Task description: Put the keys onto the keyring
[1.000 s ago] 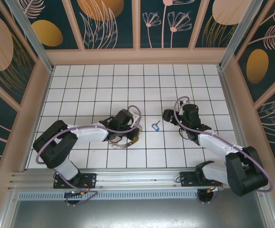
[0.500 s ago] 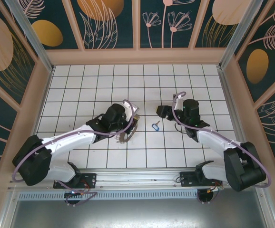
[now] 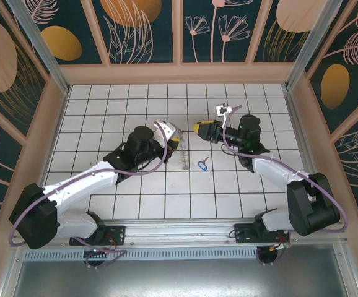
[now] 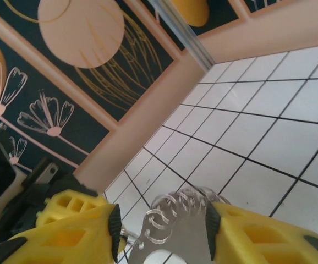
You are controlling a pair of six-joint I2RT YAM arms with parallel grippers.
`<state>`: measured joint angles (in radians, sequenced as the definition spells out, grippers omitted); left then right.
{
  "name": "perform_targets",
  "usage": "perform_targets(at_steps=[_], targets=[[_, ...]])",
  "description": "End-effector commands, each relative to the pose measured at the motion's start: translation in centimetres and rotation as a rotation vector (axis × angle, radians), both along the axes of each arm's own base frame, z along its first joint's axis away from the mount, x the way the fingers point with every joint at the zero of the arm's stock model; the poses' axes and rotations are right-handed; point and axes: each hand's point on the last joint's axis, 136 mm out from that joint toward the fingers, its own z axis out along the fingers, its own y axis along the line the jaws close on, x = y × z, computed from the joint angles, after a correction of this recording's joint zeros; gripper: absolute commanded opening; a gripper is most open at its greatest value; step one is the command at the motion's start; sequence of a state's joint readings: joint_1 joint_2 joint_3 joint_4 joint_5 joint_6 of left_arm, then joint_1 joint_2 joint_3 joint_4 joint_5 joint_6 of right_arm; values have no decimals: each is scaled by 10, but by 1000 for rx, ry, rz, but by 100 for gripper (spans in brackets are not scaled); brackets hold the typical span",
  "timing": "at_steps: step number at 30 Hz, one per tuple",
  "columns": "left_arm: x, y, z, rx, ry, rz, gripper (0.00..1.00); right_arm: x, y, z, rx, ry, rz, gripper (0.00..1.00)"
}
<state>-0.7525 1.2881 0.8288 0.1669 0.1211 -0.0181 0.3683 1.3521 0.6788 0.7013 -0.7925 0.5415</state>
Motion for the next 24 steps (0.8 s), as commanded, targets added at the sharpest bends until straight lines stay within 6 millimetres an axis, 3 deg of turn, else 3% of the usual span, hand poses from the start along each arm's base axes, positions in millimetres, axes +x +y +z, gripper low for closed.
perform_targets(at_steps=[1,8,14,22,24], targets=[[12,-8,42,-80,-120,-23,0,-8,8,34,70,-97,83,39],[17,-10,61,-119,-162,-66,0,-15,24,36,90,-102,149,38],[16,-17,62,-126,-144,-122,0,-13,30,36,93,-108,164,44],[13,-27,60,-131,-121,-182,0,-14,34,36,92,-114,189,43],[14,-30,74,-147,-140,-195,0,-15,35,34,91,-112,198,42]])
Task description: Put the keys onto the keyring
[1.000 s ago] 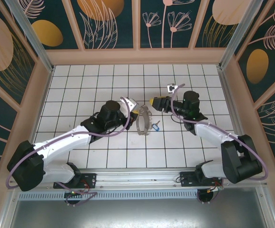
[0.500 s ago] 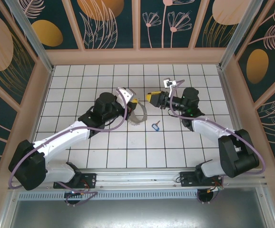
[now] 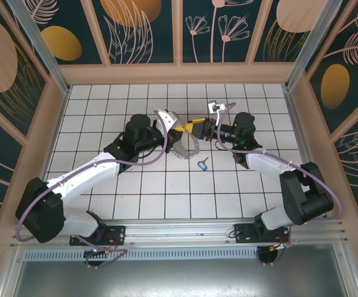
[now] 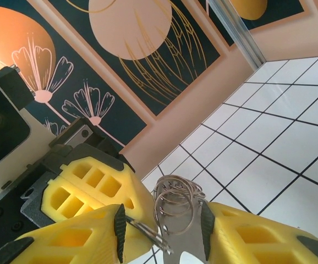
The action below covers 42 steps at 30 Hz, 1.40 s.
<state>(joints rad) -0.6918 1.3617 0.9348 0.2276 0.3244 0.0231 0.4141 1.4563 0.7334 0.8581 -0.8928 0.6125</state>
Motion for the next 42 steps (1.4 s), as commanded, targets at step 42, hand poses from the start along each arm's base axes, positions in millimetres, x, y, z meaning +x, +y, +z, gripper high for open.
perform_targets(at_steps=[42], targets=[[-1,-6,32,-40,-59,-81,0,-32,-9,14,-3,-125,65,46]])
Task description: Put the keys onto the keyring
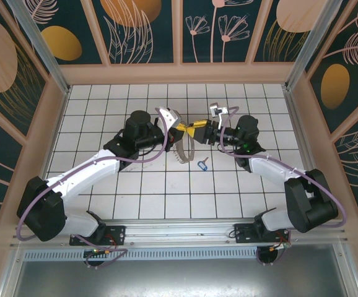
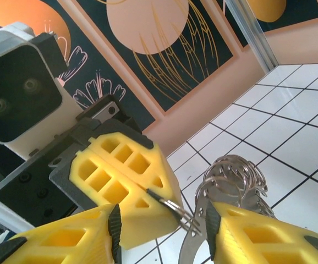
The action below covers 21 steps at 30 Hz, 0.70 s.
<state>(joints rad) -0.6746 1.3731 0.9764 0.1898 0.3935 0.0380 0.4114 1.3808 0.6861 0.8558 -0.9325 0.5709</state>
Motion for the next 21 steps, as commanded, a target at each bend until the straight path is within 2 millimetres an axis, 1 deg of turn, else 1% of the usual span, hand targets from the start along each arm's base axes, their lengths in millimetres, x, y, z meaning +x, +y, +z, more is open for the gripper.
perform_targets(at_steps=[1,3,5,10,13,15,18,21], targets=[[0,-3,24,-39,-62,-32,0,-11,-4,5,-4,-61,35,46],[-1,-4,24,-40,-58,-42,0,-11,-4,4,-7,-63,37,45],[-2,-5,25,-41,-55,-49,0,-12,-4,4,-8,-65,43,42],[-3,-8,22,-41,-39,-67,0,-11,-3,6,-7,-69,51,32],[-2,-9,22,-41,-34,-74,0,-12,-2,7,-7,-71,60,24],[-3,-10,22,-40,-32,-78,0,-11,-2,6,-10,-72,62,16],[-1,-10,23,-39,-33,-69,0,-11,-2,5,-16,-72,64,0],[4,-7,27,-41,-43,-32,0,-10,-2,7,-18,-78,55,0]])
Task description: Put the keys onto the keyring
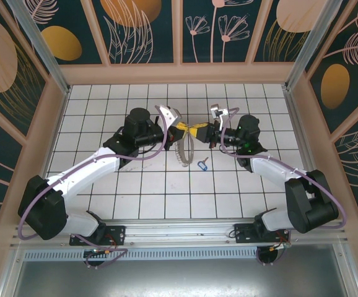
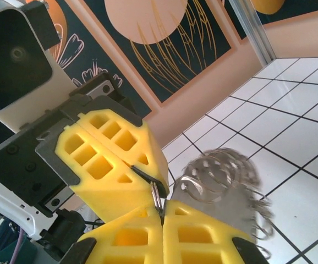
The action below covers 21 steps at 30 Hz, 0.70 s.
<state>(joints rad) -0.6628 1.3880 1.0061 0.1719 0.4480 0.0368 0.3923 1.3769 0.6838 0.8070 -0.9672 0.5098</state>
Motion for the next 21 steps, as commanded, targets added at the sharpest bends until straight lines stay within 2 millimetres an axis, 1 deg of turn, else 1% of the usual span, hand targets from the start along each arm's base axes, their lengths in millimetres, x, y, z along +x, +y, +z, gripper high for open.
perform_targets(at_steps=[1,2,3,5,6,7,8,10,14,16,19,21], targets=[[8,-1,24,-32,-63,30,0,-9,3,17,17,-63,39,0],[11,3,26,-36,-73,58,0,-6,2,19,19,-66,26,0],[13,6,30,-42,-86,82,3,-5,2,20,19,-66,18,0],[17,16,40,-74,-116,139,37,-2,1,24,25,-76,4,0],[19,21,46,-92,-128,169,47,-1,1,26,28,-81,-2,0],[20,27,57,-122,-151,203,63,0,1,30,33,-88,-8,0],[20,35,56,-135,-155,237,79,1,1,33,39,-95,-17,0],[19,45,70,-183,-188,288,98,3,0,39,50,-111,-30,0],[23,64,96,-251,-216,391,98,5,-3,53,78,-149,-55,0],[30,76,105,-275,-213,469,99,5,-3,62,99,-170,-60,0],[37,86,113,-282,-227,541,99,6,-4,77,142,-200,-68,0],[37,91,117,-302,-270,562,99,8,-4,86,173,-215,-76,0]])
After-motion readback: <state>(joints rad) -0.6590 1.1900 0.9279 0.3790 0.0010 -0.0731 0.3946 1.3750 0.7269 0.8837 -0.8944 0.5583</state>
